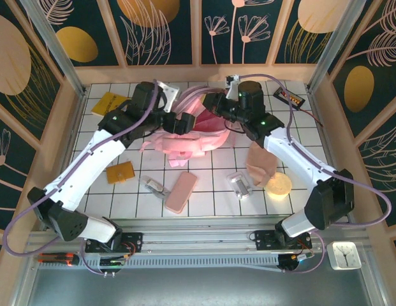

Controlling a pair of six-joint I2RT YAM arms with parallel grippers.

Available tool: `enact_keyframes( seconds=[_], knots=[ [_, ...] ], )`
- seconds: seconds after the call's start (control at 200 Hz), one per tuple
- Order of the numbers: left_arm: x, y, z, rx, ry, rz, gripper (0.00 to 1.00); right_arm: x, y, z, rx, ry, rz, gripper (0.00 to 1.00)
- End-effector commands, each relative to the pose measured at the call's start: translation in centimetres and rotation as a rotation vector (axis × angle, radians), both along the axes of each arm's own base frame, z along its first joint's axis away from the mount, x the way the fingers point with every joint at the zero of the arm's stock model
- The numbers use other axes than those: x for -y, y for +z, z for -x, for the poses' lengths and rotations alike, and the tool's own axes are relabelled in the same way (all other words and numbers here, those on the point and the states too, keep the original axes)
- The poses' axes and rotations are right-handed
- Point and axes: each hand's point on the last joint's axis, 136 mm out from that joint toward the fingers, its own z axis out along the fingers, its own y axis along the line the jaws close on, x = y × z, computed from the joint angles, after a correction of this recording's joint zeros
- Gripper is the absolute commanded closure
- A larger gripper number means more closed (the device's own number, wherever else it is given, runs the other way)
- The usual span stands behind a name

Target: Pack books, pencil case, and school supplies into a backpack

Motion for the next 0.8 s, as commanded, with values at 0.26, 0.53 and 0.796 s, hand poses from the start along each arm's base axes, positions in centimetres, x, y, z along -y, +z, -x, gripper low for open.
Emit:
enact_keyframes(
  seconds=[0.26, 0.53, 0.796],
  knots=[
    [-1.1, -4.5, -4.7, 0.048, 0.098, -0.289, 0.10, -2.1, 8.2, 1.1, 0.201, 0.058, -0.144, 1.00],
    [0.4, -4.5, -7.3, -0.037, 0.198, -0.218, 1.00, 1.4, 3.4, 2.4, 0.107, -0.081, -0.066, 0.41],
    [0.0, -1.8, -8.5, -0.093, 0.278, -0.025, 1.00, 2.8, -6.3, 4.9, -0.016, -0.144, 0.126, 0.47]
  ],
)
